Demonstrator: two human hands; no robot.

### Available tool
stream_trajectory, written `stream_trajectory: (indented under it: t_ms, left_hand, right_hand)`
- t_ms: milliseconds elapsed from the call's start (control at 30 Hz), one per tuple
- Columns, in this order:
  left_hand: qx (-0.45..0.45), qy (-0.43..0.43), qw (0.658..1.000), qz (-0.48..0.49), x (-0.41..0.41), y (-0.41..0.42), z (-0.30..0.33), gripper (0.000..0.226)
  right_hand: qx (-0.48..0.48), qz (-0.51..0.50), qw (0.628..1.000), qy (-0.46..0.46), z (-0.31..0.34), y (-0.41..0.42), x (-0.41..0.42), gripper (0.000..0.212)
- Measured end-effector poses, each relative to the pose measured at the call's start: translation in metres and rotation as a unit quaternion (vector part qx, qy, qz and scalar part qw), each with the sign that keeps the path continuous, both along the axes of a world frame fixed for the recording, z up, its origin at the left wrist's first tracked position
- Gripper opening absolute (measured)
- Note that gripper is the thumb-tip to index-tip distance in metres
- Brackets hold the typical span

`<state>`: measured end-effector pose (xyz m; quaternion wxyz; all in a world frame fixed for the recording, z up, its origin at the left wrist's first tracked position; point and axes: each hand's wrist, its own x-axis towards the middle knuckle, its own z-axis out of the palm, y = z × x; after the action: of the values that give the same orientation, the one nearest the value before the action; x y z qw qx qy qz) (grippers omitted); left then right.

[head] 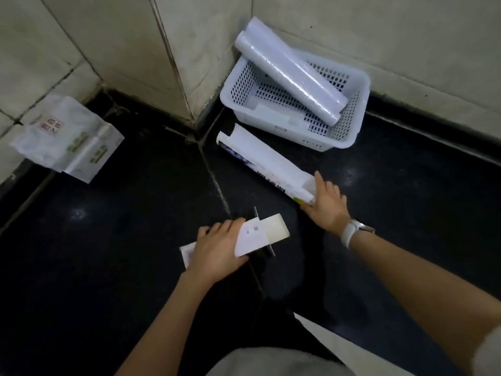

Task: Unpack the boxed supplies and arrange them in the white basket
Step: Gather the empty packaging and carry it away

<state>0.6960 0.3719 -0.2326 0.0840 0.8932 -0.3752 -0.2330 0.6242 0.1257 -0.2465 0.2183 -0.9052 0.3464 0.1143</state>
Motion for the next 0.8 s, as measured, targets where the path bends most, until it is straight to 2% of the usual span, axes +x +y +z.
stream_trajectory:
  t_ms: [67,167,333,433,500,600,700,800]
  left_hand:
    - [-0.021,0.007,1.000,0.015,-0.001,-0.004,0.003,0.068]
    - [-0.078,0.032,0.995,0.050,-0.007,-0.009,0.011,0.069]
    - [-0.196,0.150,0.963,0.110,-0.036,-0.029,0.034,0.052]
    - [-0.201,0.184,0.960,0.069,-0.072,-0.050,0.040,0.065]
    - [-0.189,0.197,0.962,0.029,-0.106,-0.067,0.046,0.075]
    - [-0.186,0.206,0.960,-0.041,-0.177,-0.093,0.052,0.073]
    - [-0.161,0.241,0.951,-0.108,-0.269,-0.115,0.056,0.072]
    - [-0.113,0.282,0.933,-0.194,-0.373,-0.134,0.052,0.067]
  right_hand:
    - [0.021,-0.030,0.998,-0.053,0.002,0.006,-0.008,0.058]
    - [0.038,-0.074,0.990,-0.116,0.011,0.016,-0.035,0.018]
    - [0.034,-0.160,0.957,-0.240,0.029,0.026,-0.118,0.009]
    - [0.032,-0.234,0.927,-0.290,0.041,0.031,-0.192,0.008]
    - [0.031,-0.289,0.898,-0.329,0.048,0.039,-0.251,0.010]
    - [0.005,-0.385,0.845,-0.371,0.053,0.060,-0.351,0.033]
    - [-0.007,-0.498,0.779,-0.380,0.052,0.090,-0.458,0.022]
    - [-0.048,-0.612,0.689,-0.385,0.049,0.135,-0.560,0.022]
